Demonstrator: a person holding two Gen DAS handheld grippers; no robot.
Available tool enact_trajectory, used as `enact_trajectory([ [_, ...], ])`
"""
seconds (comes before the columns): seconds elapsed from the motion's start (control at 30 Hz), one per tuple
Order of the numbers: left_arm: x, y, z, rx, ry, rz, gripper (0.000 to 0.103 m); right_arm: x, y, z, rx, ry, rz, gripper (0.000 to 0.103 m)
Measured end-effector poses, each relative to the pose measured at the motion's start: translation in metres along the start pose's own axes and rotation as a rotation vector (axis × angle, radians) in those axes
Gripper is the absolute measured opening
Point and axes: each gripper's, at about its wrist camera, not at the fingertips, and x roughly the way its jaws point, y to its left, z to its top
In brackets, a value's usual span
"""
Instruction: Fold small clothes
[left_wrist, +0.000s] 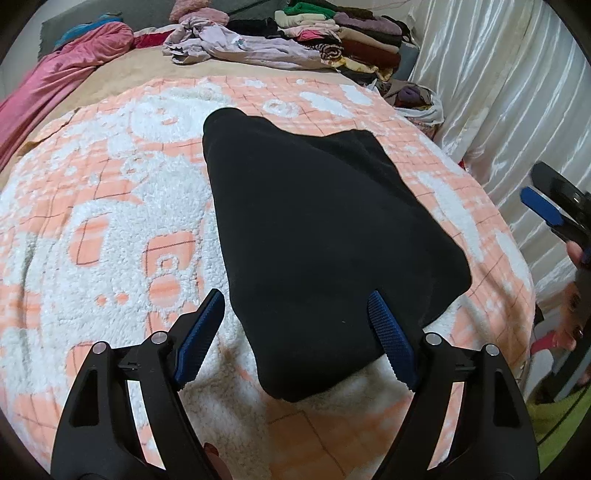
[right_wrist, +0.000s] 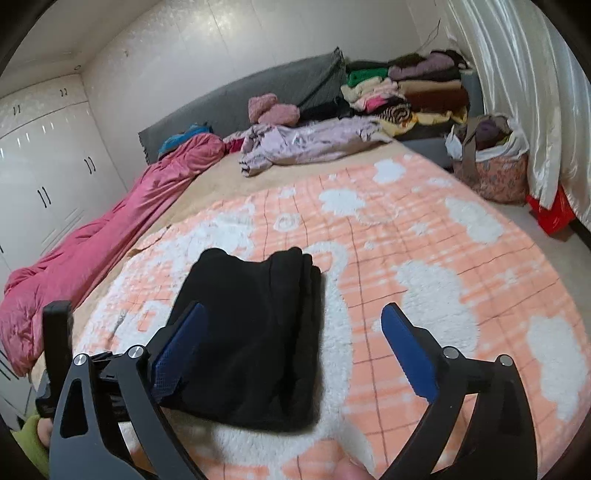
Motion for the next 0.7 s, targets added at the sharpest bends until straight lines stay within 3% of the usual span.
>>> enact_trajectory([
  [0.27,-0.039,-0.010,-0.005,0.032,-0.072,0.016,0.093,-0.066,0.020,-0.013,-0.056,-0.113,0.018,0.098],
  [0.43,-0.075,-0.014,-0.021,0.056,-0.137,0.044,0.093,-0.100,0.033,-0.031,-0.091,-0.132,0.014,0.098],
  [0.7,-0.099,-0.001,-0.055,0.038,-0.159,0.085,0.093,-0.117,0.050,-0.076,-0.111,-0.110,-0.055,0.098],
])
